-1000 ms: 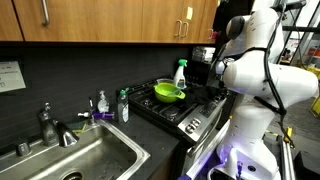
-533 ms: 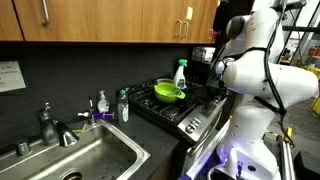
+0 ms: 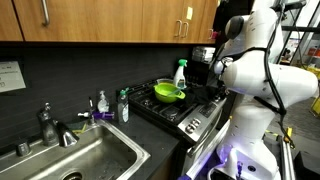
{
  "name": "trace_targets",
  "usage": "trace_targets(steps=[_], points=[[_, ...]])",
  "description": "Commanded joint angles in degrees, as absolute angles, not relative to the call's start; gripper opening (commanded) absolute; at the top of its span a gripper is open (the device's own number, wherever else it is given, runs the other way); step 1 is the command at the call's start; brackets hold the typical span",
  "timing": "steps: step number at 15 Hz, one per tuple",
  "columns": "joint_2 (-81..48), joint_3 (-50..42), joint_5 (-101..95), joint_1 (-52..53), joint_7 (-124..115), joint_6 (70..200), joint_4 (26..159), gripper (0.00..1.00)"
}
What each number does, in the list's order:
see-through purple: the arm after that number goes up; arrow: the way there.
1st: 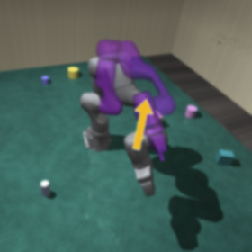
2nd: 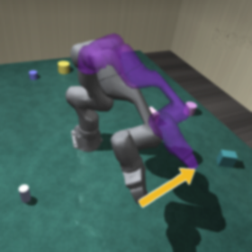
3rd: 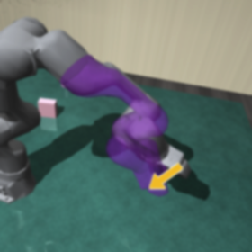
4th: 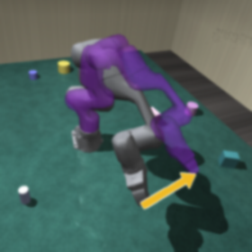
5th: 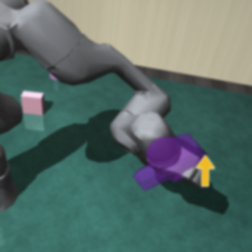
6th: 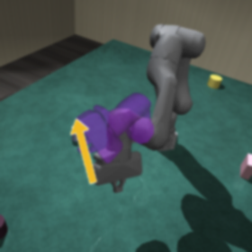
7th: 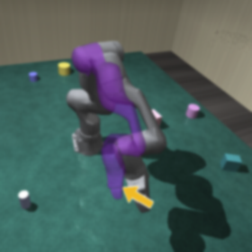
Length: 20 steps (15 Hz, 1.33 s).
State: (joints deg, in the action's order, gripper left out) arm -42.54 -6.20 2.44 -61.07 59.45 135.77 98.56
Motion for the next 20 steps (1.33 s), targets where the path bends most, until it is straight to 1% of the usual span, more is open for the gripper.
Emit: trace_targets(steps=[1, 18, 20], points=[[-41.4, -6.2, 1.3, -60.1, 60.2, 136.4, 99.5, 1.0], [-43.5, -6.2, 1.6, -59.4, 62.0, 135.4, 97.8, 1.0], [-43.7, -6.3, 1.5, -59.4, 62.1, 135.4, 97.7, 0.98]])
